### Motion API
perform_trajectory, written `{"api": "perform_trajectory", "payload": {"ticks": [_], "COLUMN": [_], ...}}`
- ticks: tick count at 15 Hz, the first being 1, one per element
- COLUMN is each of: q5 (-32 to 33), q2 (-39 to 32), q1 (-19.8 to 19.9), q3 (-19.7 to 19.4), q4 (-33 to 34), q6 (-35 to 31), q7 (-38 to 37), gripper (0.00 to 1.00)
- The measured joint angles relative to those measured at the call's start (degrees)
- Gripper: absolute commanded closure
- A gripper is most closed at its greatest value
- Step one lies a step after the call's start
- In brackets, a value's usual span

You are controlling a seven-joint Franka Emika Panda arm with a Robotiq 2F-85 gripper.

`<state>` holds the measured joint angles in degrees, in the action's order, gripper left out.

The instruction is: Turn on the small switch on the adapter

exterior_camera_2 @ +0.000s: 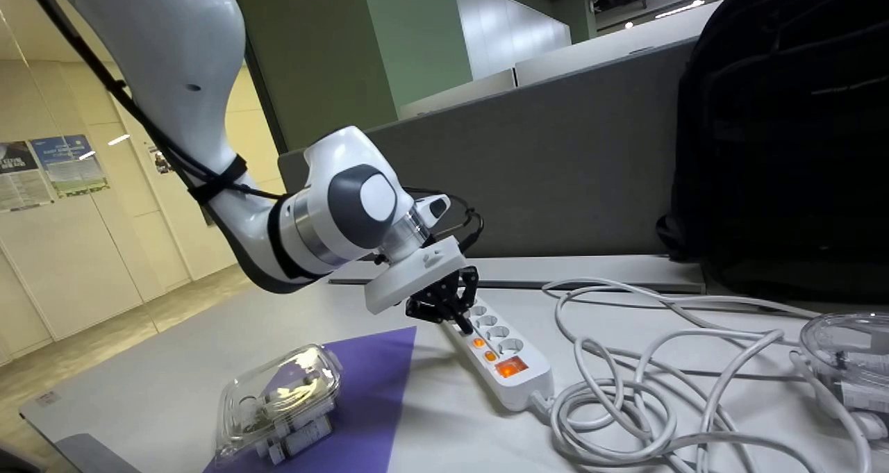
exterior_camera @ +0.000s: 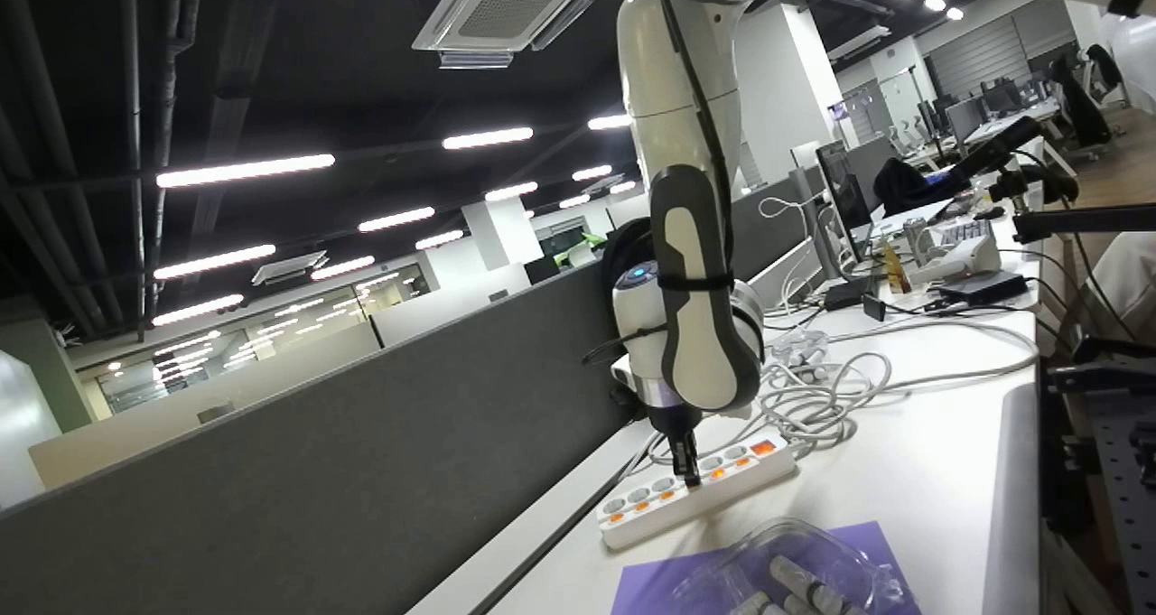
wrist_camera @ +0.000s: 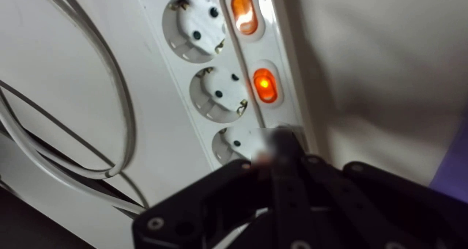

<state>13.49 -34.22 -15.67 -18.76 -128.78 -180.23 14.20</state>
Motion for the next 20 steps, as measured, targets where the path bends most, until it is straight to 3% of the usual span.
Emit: {"api": "perform_trajectory", "payload": {"ticks": [4, 6, 16, 18, 20], "q5": [0.0, 0.0, -1.7, -1.3, -0.6], "q2": [0.0, -0.3, -7.0, -5.5, -2.1], "q1": [-1.5, -4.0, -23.8, -21.6, -15.1], "q3": [-1.5, -4.0, -20.0, -18.0, -12.3], "q4": [-0.2, -0.5, -0.3, 0.0, 0.0], "q6": [1.0, 1.5, 2.9, 4.3, 6.3], "q7": [-0.2, -1.6, -13.9, -11.4, -7.2], "gripper": [1.0, 1.0, 1.0, 1.0, 1.0]}}
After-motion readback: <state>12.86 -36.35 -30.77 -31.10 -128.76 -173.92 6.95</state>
